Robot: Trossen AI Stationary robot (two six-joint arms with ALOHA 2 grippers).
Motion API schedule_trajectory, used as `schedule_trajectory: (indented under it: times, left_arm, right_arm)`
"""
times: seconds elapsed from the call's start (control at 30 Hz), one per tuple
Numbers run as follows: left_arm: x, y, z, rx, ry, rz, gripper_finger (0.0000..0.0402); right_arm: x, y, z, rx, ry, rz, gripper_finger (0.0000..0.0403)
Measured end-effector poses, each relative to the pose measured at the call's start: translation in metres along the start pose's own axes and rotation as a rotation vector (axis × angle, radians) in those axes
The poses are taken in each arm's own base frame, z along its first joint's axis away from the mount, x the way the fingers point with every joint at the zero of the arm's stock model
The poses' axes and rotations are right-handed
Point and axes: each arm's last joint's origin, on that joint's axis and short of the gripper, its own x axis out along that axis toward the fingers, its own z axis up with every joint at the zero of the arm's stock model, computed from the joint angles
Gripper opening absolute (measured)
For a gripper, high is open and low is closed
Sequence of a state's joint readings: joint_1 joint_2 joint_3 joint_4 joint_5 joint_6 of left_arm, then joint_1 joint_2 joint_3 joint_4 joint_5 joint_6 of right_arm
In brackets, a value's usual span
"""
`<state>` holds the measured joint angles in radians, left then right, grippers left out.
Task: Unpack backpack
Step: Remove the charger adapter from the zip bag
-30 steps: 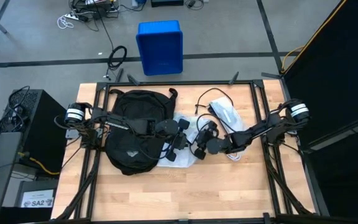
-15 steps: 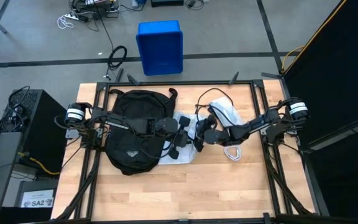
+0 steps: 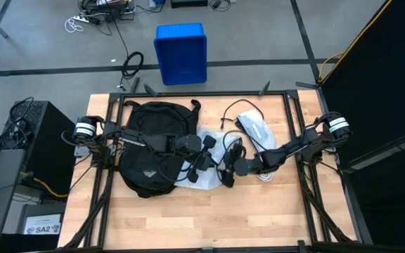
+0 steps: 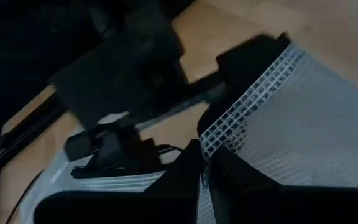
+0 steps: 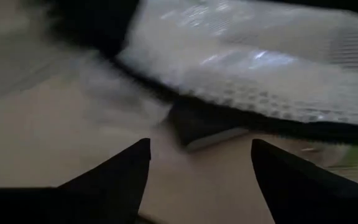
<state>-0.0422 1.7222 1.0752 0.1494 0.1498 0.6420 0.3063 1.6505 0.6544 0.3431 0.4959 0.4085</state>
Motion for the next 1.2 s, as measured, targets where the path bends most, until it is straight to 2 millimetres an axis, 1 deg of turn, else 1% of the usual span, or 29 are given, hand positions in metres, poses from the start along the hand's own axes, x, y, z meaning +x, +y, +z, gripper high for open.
schedule_trajectory:
  times: [0.2, 0.43, 0.57, 0.67, 0.73, 0.8, 0.97, 1.03, 1.1, 1.2]
  left_arm:
    - [0.0, 0.0, -0.005, -0.01, -0.009, -0.013, 0.0]
    - [-0.005, -0.005, -0.032, -0.063, -0.033, -0.022, 0.0]
    - [-0.015, 0.002, -0.035, -0.072, -0.07, -0.02, 0.0]
    - [-0.023, 0.002, -0.038, -0.072, -0.098, -0.036, 0.0]
    - [-0.029, 0.002, -0.044, -0.074, -0.113, -0.038, 0.0]
    - [-0.039, 0.005, -0.051, -0.077, -0.145, -0.013, 0.0]
    - [-0.059, 0.01, -0.071, -0.131, -0.255, 0.022, 0.0]
    - [-0.063, 0.011, -0.077, -0.162, -0.266, 0.038, 0.0]
    - [-0.065, 0.014, -0.083, -0.208, -0.242, 0.042, 0.0]
    - [-0.065, 0.015, -0.093, -0.278, -0.154, 0.067, 0.0]
  right_arm:
    - [-0.015, 0.022, -0.013, 0.058, 0.017, 0.041, 0.025]
    - [-0.022, 0.031, -0.021, 0.106, 0.028, 0.035, 0.0246]
    - [-0.022, 0.032, -0.021, 0.148, 0.046, 0.063, 0.0244]
    - [-0.024, 0.036, -0.023, 0.179, 0.083, 0.123, 0.0245]
    - [-0.027, 0.04, -0.025, 0.176, 0.103, 0.157, 0.0246]
    - [-0.029, 0.043, -0.027, 0.157, 0.107, 0.173, 0.0245]
    - [-0.03, 0.045, -0.027, 0.111, 0.09, 0.173, 0.0236]
    - [-0.029, 0.043, -0.025, 0.096, 0.077, 0.156, 0.0233]
    - [-0.027, 0.04, -0.023, 0.082, 0.067, 0.139, 0.023]
    - [-0.022, 0.032, -0.021, 0.068, 0.055, 0.076, 0.0225]
